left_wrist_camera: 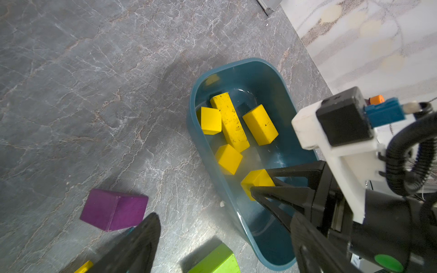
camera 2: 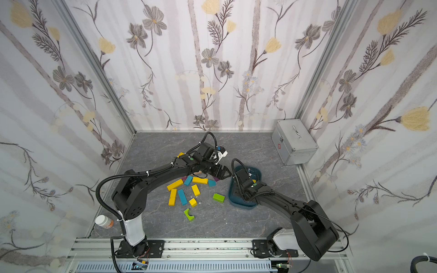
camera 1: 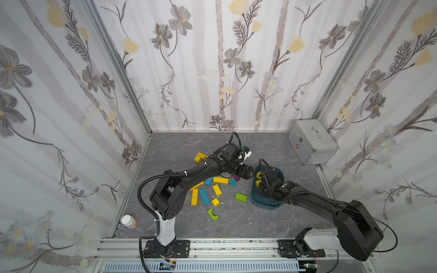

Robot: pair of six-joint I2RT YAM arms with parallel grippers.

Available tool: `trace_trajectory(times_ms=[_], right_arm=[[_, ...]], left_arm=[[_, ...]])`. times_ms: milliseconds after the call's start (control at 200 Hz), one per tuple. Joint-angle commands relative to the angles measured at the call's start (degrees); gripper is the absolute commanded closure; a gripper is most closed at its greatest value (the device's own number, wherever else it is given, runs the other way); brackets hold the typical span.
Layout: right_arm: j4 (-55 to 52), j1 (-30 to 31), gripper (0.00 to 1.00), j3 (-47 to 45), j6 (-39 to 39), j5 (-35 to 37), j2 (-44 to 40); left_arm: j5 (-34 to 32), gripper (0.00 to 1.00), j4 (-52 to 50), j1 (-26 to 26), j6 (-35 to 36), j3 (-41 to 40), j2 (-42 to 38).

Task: Pick out the yellow building blocks
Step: Place the building block in the storage box.

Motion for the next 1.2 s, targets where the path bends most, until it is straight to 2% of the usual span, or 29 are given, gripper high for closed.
trace_trajectory(times_ms=[0, 100, 260, 350, 650, 740, 914, 1194], right_arm=[[2.35, -0.01, 0.73, 0.25, 1.08, 0.91, 0.93], [2.11, 0.04, 0.69, 1.49, 0.9, 0.86, 2.21], [0.71, 0.1, 0.52, 2.85, 0.82, 1.48, 2.82], [0.26, 0.18, 0.49, 3.05, 0.69, 1.97, 1.97], [-0.5, 1.18, 0.51, 3.6, 0.26, 5.08, -2.11], [-0.99, 2.18, 0.52, 6.15, -0.56, 6.69, -2.83], [-1.18, 4.1, 0.56, 7.24, -1.38, 8.97, -2.76], [0.97, 5.99, 0.63, 8.35, -1.57, 8.77, -1.44]], left_arm=[[-0.07, 0.12, -0.48, -0.03, -0.13, 0.44, 0.0], [-0.28, 0.12, -0.7, -0.04, -0.13, 0.52, -0.19], [-1.15, 0.12, -1.46, -0.04, 0.08, 0.52, -0.42], [-1.39, 0.11, -1.88, -0.04, 0.29, 0.68, -0.33], [-1.08, 0.12, -2.89, -0.04, -0.05, 0.71, -0.04], [-1.21, 0.12, -3.01, -0.02, 0.04, 0.71, -0.28], [-1.33, 0.12, -3.36, -0.04, 0.04, 0.71, -0.34], [-2.0, 0.13, -4.09, 0.04, 0.57, 0.71, -0.55]])
